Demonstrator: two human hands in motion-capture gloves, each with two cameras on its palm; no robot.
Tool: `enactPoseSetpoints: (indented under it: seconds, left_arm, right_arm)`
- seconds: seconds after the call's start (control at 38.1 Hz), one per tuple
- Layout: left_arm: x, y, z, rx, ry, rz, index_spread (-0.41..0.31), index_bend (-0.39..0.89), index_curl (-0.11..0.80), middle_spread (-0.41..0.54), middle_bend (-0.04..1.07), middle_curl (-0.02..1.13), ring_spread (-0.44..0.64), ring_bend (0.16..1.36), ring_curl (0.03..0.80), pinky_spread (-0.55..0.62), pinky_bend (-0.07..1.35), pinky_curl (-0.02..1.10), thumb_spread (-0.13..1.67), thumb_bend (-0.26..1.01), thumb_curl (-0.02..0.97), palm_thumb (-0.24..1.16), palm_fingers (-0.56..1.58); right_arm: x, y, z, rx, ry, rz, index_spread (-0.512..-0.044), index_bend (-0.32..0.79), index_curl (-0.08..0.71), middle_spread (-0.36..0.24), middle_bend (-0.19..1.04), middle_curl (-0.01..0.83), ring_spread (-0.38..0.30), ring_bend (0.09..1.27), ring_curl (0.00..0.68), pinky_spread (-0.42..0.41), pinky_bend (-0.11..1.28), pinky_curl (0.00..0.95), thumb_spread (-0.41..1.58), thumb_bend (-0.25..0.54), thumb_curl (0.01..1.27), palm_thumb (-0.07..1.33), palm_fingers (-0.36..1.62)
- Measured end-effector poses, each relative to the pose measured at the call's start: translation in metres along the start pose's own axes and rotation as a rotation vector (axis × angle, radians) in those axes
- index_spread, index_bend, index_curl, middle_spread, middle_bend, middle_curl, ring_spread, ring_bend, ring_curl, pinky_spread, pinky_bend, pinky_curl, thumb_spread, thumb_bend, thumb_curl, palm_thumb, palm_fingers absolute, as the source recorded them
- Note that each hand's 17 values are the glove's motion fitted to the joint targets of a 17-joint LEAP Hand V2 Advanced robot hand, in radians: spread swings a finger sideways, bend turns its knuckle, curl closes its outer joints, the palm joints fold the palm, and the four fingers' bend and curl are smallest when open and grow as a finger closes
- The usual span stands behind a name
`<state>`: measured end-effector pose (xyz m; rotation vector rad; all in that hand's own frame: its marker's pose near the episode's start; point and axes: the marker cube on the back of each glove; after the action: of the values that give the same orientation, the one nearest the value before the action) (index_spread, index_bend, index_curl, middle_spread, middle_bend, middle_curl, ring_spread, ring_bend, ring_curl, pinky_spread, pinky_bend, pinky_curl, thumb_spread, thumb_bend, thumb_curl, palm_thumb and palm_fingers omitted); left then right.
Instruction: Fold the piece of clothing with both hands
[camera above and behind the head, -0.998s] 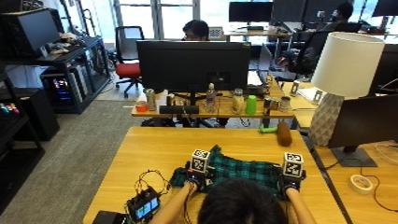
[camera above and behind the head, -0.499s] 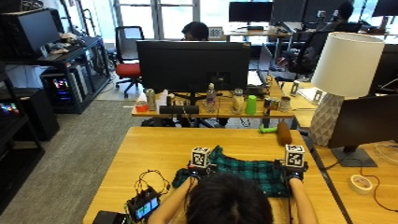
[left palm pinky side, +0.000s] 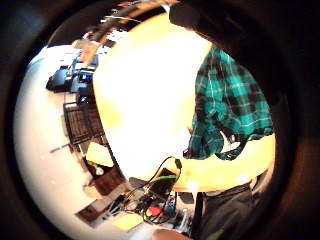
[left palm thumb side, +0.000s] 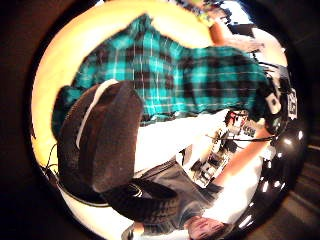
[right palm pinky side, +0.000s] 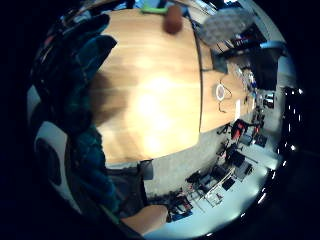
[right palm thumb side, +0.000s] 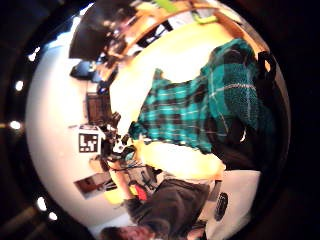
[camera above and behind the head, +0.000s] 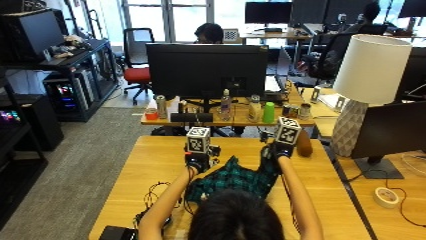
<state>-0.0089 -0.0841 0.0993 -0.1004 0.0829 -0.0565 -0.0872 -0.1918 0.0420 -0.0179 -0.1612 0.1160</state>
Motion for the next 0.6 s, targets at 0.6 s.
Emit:
enactPoseSetpoints:
  seconds: [0.6]
  left_arm:
    - [-0.095,0.103,-0.065,0.047,-0.172,-0.167,0.001,0.14,0.316,0.179,0.19,0.33,0.38,0.61,0.275,0.45,0.49,0.31,1.46,0.12,0.272,0.28,0.23]
  right_arm:
    - [-0.277,0.061,0.086,-0.223,-0.197,-0.262,-0.209,-0.05,0.203,-0.101,0.25,0.498,-0.211,0.88,0.503,-0.339,0.88,0.461,0.81,-0.026,0.59,0.97,1.00]
